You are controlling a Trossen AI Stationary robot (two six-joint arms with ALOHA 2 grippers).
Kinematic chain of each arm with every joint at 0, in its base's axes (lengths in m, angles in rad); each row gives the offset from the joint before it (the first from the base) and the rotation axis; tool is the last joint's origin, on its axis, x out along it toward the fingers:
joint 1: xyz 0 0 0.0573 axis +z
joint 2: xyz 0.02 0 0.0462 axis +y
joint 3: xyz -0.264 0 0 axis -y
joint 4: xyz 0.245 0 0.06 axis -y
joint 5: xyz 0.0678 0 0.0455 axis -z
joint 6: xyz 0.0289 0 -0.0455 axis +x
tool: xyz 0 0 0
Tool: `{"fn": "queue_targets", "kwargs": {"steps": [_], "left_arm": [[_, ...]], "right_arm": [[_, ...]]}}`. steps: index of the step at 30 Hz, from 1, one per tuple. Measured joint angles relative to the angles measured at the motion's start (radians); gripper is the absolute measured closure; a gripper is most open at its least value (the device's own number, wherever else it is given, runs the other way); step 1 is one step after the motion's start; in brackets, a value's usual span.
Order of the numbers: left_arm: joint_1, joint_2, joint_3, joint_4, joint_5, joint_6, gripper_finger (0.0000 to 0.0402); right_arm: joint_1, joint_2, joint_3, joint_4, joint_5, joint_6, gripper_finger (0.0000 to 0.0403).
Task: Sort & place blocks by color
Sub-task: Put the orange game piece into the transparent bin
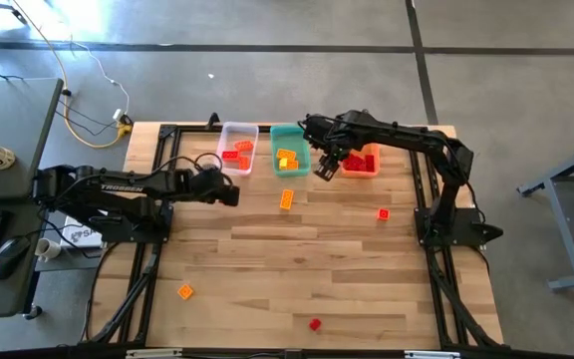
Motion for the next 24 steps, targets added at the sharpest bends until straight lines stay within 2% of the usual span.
{"fn": "queue_targets", "kwargs": {"steps": [4,12,17,24], "left_arm": [[0.041,-0.035,0.0,0.106,-0.046,0.056,0.0338],[0.175,-0.068,0.004,0.288,-0.044,0.227,0.0338],[0.274,-0.051,0.071,0.28,0.012,0.412,0.0338],[0.415,0.006,0.152,0.136,0.083,0.607,0.0338]], "right_arm": [[0.027,0.0,0.0,0.001,-0.016,0.001,0.0206],[0.065,0.0,0.0,0.014,-0.023,0.063,0.0206],[0.095,0.0,0.0,0.019,-0.029,0.142,0.0206],[0.146,0.0,0.0,0.067,-0.049,0.295,0.0206]]}}
